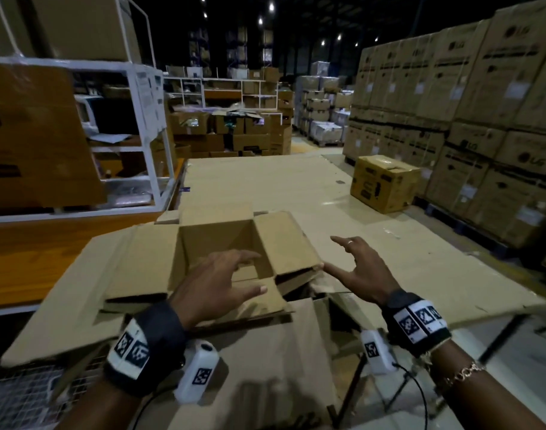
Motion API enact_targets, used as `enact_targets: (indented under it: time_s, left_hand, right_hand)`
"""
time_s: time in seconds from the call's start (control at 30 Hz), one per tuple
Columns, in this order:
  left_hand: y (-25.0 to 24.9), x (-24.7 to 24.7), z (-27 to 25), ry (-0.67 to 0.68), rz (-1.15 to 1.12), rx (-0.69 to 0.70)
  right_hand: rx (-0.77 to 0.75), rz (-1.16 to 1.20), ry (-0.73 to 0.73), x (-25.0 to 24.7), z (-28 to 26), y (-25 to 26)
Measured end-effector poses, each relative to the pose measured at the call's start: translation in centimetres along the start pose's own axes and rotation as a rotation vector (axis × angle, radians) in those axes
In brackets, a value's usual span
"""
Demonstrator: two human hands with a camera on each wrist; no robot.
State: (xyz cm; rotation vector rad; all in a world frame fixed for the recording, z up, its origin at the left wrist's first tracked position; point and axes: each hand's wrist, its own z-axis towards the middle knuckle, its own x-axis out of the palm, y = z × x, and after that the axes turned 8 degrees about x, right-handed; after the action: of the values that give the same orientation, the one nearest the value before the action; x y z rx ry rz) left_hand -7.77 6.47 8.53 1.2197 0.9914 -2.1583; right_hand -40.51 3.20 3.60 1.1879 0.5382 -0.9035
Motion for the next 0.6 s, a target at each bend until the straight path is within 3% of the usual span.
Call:
enact_targets:
  time_s: [0.23,0.4,0.6]
  left_hand:
    - [-10.6,10.6,9.5,-0.14,-0.215,0.118]
    - [-15.4,20.1,15.6,-0.256,-0.37,0.051]
    - [-18.9,27.0,20.6,-0.251,-0.474,-0.06]
  right_hand:
    - [0.105,0.135,-0.028,-6.5,-1.6,-10.6]
    - [0.218,0.317,-0.072,-9.7,-3.0,-17.6]
    - [0.339,0.442,-0.083,-12.7,-5.1,-26.6]
